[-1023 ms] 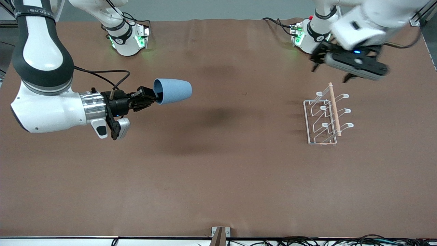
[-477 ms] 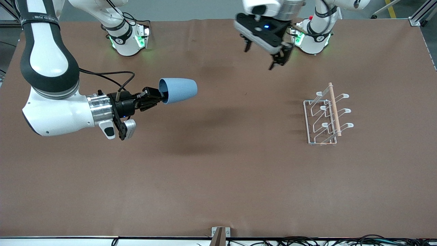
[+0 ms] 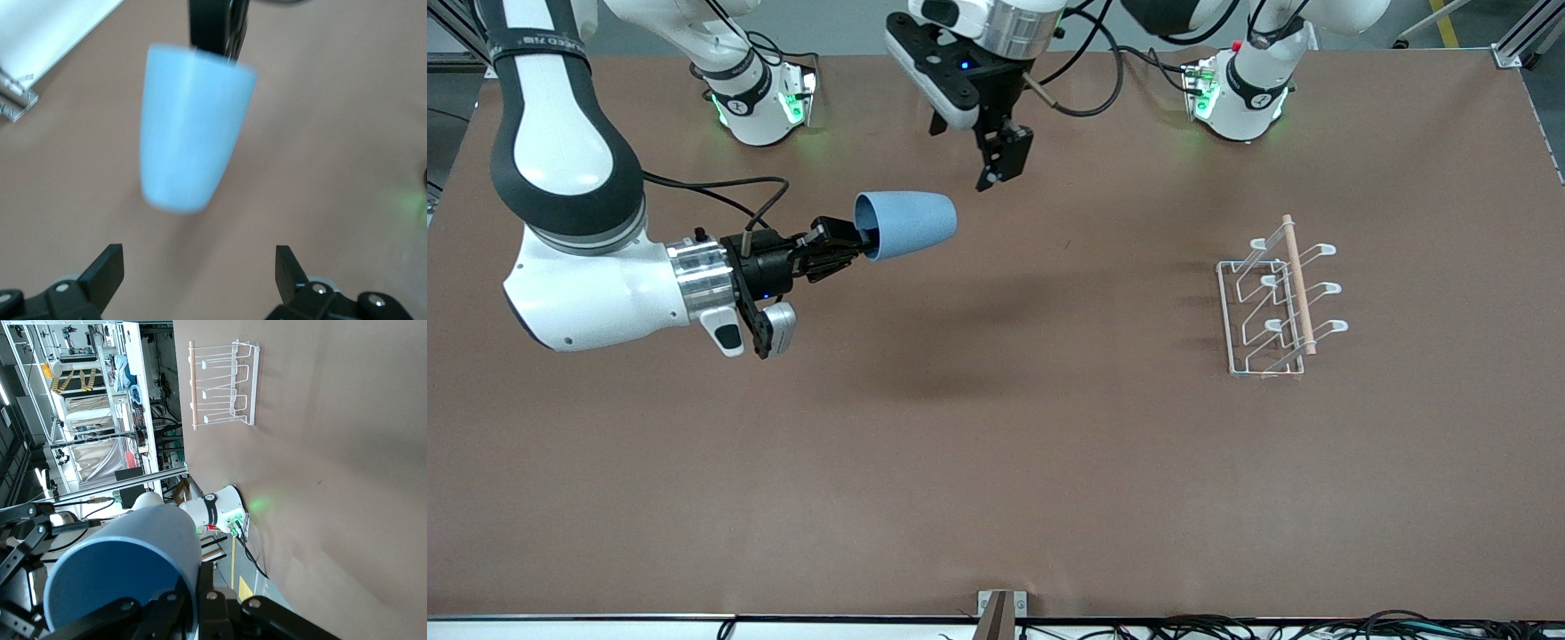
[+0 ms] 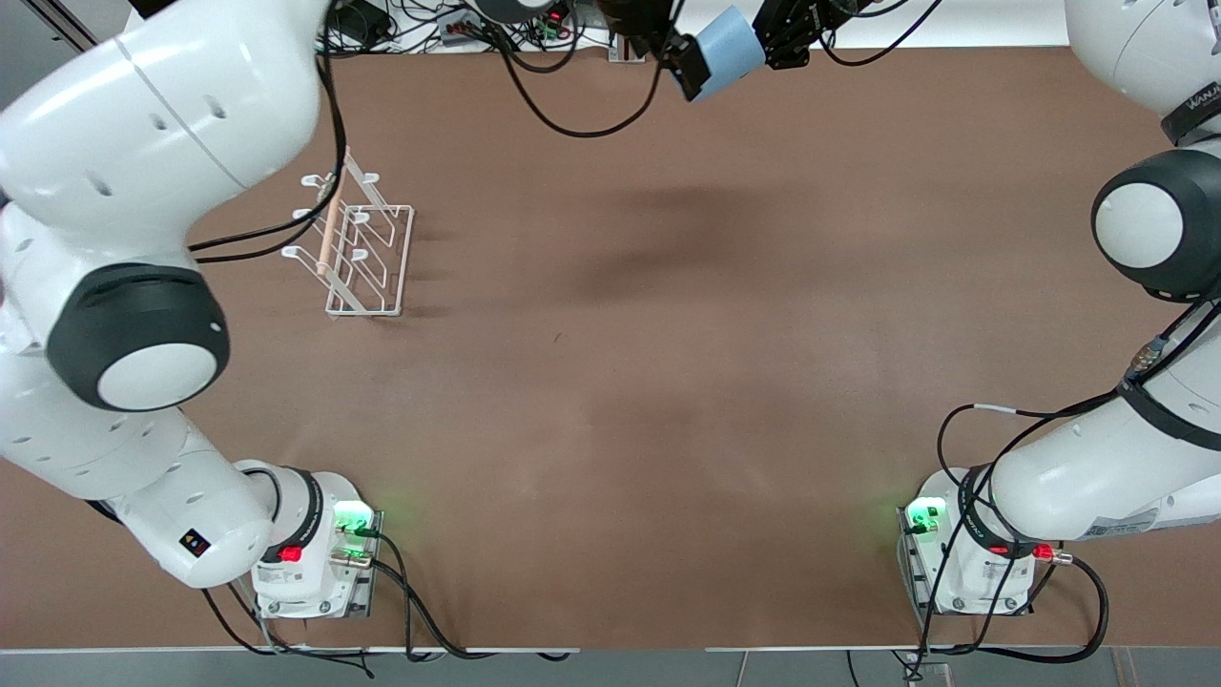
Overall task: Hang cup on cup holder
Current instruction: 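Hold the cup with the right gripper while the left gripper reaches it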
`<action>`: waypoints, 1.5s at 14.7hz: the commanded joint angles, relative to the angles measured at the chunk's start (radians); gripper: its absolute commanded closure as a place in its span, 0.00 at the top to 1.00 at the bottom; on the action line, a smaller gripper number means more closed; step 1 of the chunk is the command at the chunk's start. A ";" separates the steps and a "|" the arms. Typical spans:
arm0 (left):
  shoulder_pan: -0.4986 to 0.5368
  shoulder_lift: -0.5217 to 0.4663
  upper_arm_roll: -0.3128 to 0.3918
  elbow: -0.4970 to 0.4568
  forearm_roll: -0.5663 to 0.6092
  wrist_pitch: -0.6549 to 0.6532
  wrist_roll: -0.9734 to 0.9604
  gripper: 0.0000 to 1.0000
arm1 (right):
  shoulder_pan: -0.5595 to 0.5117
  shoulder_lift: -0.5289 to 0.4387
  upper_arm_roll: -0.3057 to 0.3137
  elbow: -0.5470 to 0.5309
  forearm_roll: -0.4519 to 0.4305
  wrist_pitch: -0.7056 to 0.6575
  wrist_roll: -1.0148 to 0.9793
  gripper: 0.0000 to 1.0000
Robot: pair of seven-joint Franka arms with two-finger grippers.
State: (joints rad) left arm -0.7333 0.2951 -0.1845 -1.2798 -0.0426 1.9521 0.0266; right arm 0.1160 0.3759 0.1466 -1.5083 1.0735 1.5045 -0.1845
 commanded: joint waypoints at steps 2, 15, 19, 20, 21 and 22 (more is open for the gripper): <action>-0.029 0.058 0.013 0.045 0.010 0.099 0.047 1.00 | 0.010 -0.009 -0.006 -0.007 0.026 0.007 -0.001 0.06; -0.020 0.133 0.020 0.040 0.030 0.200 0.260 1.00 | 0.014 -0.012 -0.006 -0.010 0.023 -0.040 0.014 0.07; -0.018 0.147 0.019 0.039 0.029 0.200 0.266 0.86 | 0.016 -0.015 -0.004 -0.007 0.025 -0.040 0.027 0.07; -0.018 0.148 0.019 0.040 0.029 0.200 0.265 0.68 | 0.016 -0.015 -0.004 -0.007 0.025 -0.040 0.027 0.07; -0.018 0.148 0.019 0.039 0.029 0.200 0.260 0.58 | 0.016 -0.015 -0.004 -0.007 0.025 -0.038 0.027 0.07; -0.018 0.150 0.019 0.039 0.029 0.200 0.259 0.50 | 0.017 -0.015 -0.004 -0.007 0.025 -0.038 0.027 0.07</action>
State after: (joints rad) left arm -0.7520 0.4330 -0.1646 -1.2643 -0.0263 2.1509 0.2787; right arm 0.1264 0.3757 0.1463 -1.5081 1.0773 1.4742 -0.1779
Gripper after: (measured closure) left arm 0.220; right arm 0.930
